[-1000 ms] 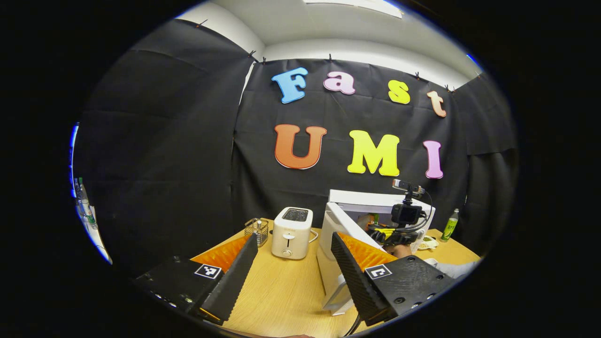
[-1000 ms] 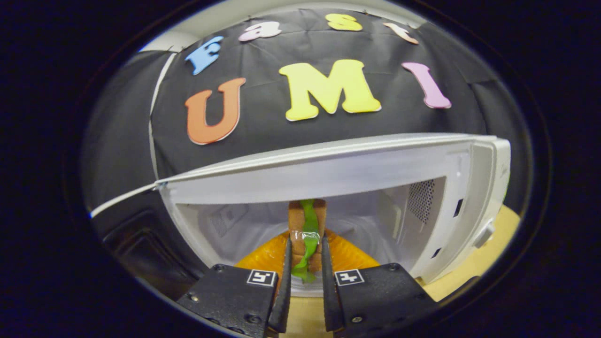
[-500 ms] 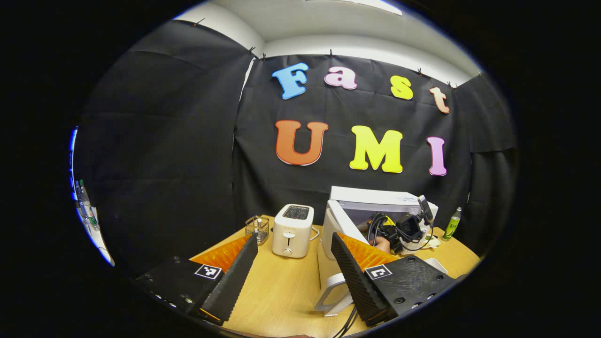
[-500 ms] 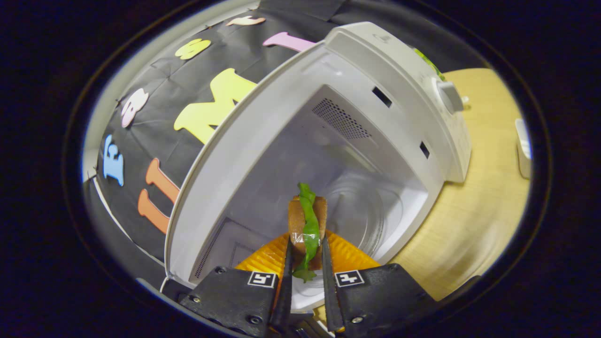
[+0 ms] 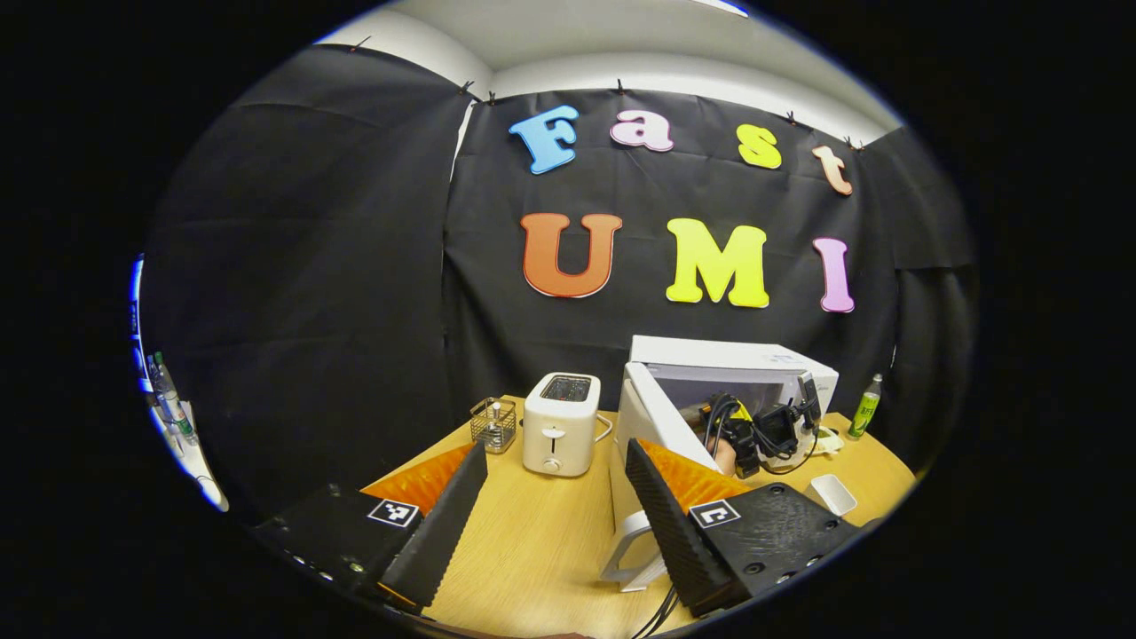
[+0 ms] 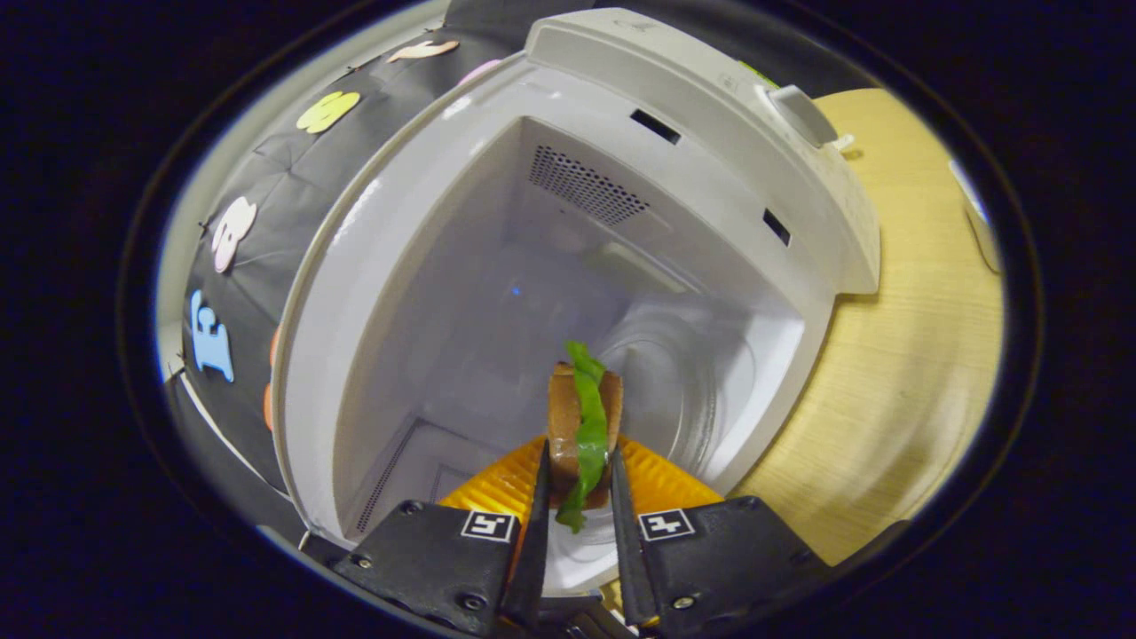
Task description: Open the microwave oven with the left hand, put the food in, and close the microwave oven.
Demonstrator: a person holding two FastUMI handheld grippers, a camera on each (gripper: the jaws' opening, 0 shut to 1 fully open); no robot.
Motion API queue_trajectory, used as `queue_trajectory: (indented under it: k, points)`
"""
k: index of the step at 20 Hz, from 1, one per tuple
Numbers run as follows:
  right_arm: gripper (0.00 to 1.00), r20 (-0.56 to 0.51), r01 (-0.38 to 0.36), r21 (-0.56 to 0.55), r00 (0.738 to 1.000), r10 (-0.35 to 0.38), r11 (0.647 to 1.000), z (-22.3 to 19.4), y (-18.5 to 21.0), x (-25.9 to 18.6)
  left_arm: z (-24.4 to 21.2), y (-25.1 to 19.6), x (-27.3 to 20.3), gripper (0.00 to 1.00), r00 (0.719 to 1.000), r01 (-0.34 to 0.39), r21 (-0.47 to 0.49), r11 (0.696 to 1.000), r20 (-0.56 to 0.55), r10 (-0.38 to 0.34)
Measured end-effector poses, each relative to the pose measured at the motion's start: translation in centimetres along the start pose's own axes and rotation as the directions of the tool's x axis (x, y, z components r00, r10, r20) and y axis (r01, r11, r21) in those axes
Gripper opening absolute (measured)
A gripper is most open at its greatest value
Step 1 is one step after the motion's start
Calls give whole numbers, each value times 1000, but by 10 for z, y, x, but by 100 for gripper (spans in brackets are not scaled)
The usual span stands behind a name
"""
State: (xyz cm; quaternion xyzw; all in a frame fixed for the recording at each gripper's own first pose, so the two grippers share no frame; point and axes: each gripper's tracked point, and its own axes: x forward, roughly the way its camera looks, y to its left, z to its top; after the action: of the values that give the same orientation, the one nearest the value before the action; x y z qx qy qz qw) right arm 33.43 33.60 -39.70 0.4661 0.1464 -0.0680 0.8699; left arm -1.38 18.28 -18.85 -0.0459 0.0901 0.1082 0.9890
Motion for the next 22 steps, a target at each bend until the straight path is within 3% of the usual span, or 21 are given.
queue_trajectory:
  k: [1,2,5,6,7,9,10,11,12,13,14,16,17,22]
  points:
    - [38,-1,7,-9,1000,-7,1000,0,-4,2,-1,0,1,95,1000,-6,4,1000,-2,6]
    - [34,-6,20,-30,1000,-20,999,-1,-8,3,-1,-1,0,95,1000,-5,6,1000,0,5]
    - [36,50,59,-128,997,-53,990,6,-14,4,2,-4,-1,95,1000,-8,12,1000,8,8]
    - [52,80,74,-175,995,-61,982,10,-16,4,1,-5,0,95,1000,-10,12,1000,8,10]
    - [50,105,89,-230,992,-66,969,12,-16,4,1,-5,0,95,1000,-12,11,1000,7,12]
    - [76,162,124,-321,984,-75,939,16,-19,3,1,-5,-3,95,1000,-15,9,1000,0,15]
    - [73,181,132,-350,981,-71,927,18,-19,3,1,-5,-5,95,1000,-16,9,1000,5,16]
    - [90,194,134,-380,979,-63,915,19,-17,3,5,-4,-7,95,1000,-18,11,1000,12,18]
    - [95,218,145,-416,974,-56,898,24,-15,2,5,-3,-9,95,1000,-23,11,1000,18,23]
    - [84,249,159,-457,967,-45,875,28,-12,0,7,-2,-12,95,999,-25,8,1000,22,25]
    - [97,272,165,-504,962,-26,848,30,-7,-2,6,0,-16,95,999,-24,4,1000,24,24]
    - [99,250,148,-578,968,2,802,22,0,-4,8,4,-23,95,999,-30,2,1000,31,30]
    - [89,223,129,-599,975,10,791,16,1,-4,8,7,-26,94,999,-38,1,999,33,38]
    - [89,170,74,-668,984,55,741,17,5,-18,6,22,-37,95,997,-67,-16,998,38,67]
